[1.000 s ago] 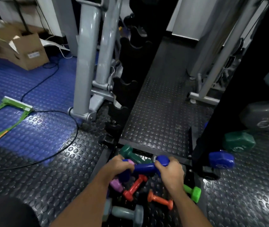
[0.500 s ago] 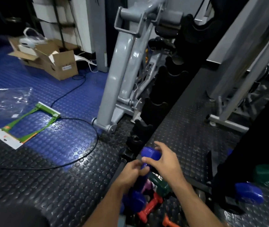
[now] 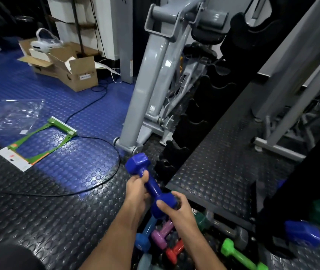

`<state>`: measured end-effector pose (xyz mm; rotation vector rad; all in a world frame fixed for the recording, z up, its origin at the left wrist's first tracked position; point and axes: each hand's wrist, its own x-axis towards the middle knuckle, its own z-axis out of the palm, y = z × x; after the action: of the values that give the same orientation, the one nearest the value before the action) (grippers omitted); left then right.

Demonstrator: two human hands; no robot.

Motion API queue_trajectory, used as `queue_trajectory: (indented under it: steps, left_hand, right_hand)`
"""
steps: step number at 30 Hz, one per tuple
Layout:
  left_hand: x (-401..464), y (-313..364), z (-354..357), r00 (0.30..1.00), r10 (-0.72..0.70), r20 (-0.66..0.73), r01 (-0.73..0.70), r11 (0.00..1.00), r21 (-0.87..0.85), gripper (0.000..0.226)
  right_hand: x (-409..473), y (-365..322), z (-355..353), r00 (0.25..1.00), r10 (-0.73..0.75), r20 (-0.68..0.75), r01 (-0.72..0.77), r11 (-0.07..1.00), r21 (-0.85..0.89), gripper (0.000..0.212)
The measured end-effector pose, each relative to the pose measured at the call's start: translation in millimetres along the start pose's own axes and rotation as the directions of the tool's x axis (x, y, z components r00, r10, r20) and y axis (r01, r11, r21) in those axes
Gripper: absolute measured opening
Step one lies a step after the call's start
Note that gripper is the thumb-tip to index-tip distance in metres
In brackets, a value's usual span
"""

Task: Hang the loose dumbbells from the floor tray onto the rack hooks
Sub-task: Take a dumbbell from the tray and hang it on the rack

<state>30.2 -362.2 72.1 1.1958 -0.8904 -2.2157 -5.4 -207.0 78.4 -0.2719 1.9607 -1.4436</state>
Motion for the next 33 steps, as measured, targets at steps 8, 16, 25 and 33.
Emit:
queue_trajectory:
  steps: [8,16,25,33]
  left_hand:
    - [41.0,31.5,30.5,0.997,0.067,-0.039,-0.064,0.996,0.068,0.016]
    - [85.5,61.2,48.5,0.996,0.093,0.020,-0.094,0.931,0.353,0.016]
    - [132.0,67.1,76.4,0.982,0.137,0.127,-0.185,0.792,0.582,0.027]
    - [153.0,58.6,93.8,0.962,0.149,0.227,-0.267,0.679,0.685,0.009]
  right_hand:
    - [41.9,-12.2,12.4,0.984,-0.127,-0.126,0.135,0.989,0.055,0.081]
    - [71.9,-20.8,43.0,0.989,0.012,-0.147,0.046,0.923,0.383,0.074]
    - [108.3,-17.8,63.4,0.982,0.011,-0.191,0.076,0.893,0.444,0.059]
    - [135.4,-24.1,64.2,0.929,0.053,-0.366,0.048,0.964,0.263,0.075]
